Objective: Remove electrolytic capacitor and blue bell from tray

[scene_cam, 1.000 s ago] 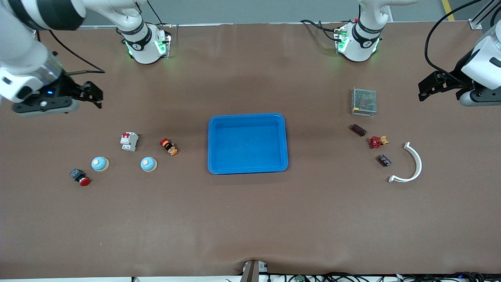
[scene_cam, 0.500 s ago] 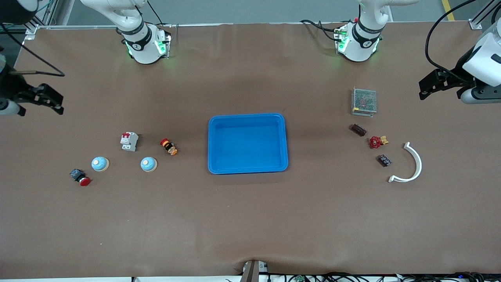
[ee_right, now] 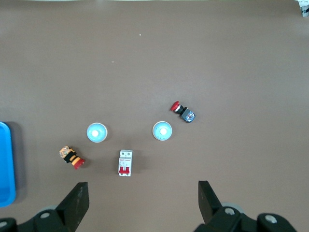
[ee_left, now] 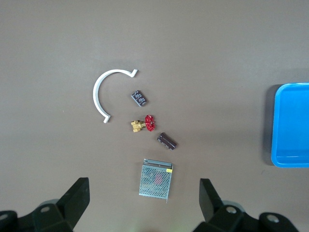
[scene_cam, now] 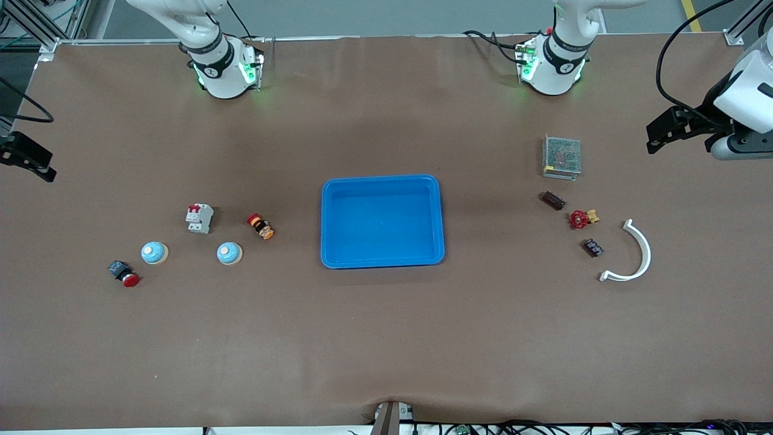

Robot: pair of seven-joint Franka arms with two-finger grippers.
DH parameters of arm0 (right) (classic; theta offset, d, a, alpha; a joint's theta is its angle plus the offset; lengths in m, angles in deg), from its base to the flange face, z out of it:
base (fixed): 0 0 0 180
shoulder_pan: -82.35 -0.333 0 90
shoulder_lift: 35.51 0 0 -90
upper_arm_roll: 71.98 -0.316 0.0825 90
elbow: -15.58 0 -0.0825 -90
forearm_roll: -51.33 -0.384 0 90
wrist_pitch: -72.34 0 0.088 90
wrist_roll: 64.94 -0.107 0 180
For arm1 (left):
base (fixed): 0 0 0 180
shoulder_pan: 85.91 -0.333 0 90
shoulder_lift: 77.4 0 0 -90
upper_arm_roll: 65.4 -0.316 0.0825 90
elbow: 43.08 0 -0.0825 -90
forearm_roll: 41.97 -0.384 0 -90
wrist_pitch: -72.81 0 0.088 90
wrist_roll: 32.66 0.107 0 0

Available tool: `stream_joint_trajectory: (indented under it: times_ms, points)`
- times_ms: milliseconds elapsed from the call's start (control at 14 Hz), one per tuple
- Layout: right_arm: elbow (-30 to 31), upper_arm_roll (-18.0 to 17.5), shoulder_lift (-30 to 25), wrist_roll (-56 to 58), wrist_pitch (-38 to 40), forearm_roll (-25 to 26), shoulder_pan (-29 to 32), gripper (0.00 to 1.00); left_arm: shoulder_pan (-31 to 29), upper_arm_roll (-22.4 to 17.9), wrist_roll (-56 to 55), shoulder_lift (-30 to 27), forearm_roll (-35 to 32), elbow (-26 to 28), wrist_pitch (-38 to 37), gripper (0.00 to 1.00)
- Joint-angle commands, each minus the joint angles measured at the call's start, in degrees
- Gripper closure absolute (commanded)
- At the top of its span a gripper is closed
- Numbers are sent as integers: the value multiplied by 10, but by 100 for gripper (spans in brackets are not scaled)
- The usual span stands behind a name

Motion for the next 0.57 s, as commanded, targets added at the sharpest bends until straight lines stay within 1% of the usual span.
stream_joint_trajectory:
  times_ms: [0,286,500]
  points:
    - [-21,-9,3,-8,11,-16,16,0,0,0,4,-8,7,1,-9,0]
    - [-41,-15,2,-8,10,-16,9,0,-2,-4,12,-9,6,-2,-16,0]
    - [-43,-15,1,-6,14,-16,9,0,-12,-3,15,-9,6,-4,-18,0]
